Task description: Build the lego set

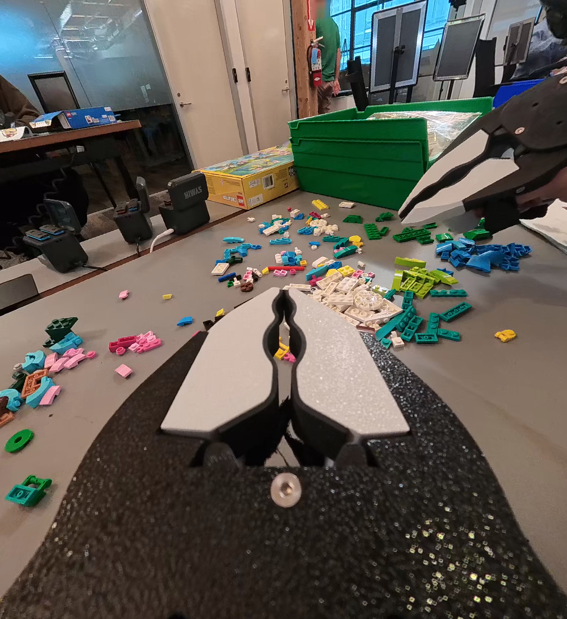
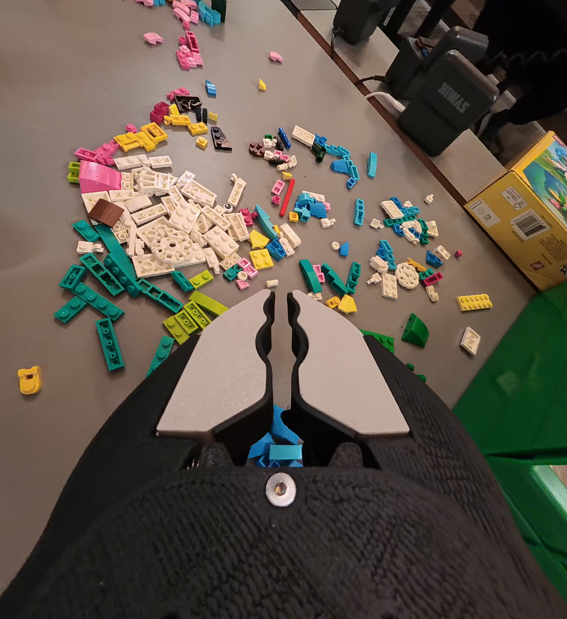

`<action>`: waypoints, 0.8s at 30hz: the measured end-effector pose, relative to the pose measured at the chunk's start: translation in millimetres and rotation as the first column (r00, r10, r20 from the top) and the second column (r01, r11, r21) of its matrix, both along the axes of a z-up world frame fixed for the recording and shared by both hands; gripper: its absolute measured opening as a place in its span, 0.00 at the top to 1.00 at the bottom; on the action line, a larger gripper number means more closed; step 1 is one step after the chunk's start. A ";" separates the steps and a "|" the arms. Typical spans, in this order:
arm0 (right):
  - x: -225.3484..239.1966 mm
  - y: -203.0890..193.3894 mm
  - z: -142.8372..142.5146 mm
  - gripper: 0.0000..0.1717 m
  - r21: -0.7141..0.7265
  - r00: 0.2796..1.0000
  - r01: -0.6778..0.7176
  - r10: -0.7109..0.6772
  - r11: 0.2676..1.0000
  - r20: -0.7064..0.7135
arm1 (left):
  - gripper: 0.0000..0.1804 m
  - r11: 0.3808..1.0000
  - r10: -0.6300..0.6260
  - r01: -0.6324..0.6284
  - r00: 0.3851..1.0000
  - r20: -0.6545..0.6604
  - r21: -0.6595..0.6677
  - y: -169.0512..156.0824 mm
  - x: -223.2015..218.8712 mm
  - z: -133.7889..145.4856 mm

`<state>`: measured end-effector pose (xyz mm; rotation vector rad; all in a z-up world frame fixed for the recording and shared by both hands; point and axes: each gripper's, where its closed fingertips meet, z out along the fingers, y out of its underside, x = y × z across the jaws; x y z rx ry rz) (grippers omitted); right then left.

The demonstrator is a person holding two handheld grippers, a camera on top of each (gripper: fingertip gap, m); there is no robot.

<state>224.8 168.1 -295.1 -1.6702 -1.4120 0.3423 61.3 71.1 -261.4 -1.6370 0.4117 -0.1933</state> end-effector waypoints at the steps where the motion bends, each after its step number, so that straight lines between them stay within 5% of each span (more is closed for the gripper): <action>1: 0.5 0.4 -0.1 0.97 0.002 1.000 0.002 -0.002 1.000 0.003 | 1.00 1.000 0.000 0.000 1.000 0.000 0.000 0.1 0.1 -0.1; 24: 13.9 7.5 3.6 0.97 0.002 0.999 0.040 -0.040 0.999 0.007 | 1.00 1.000 -0.009 0.009 1.000 0.000 -0.004 -0.1 1.8 -1.0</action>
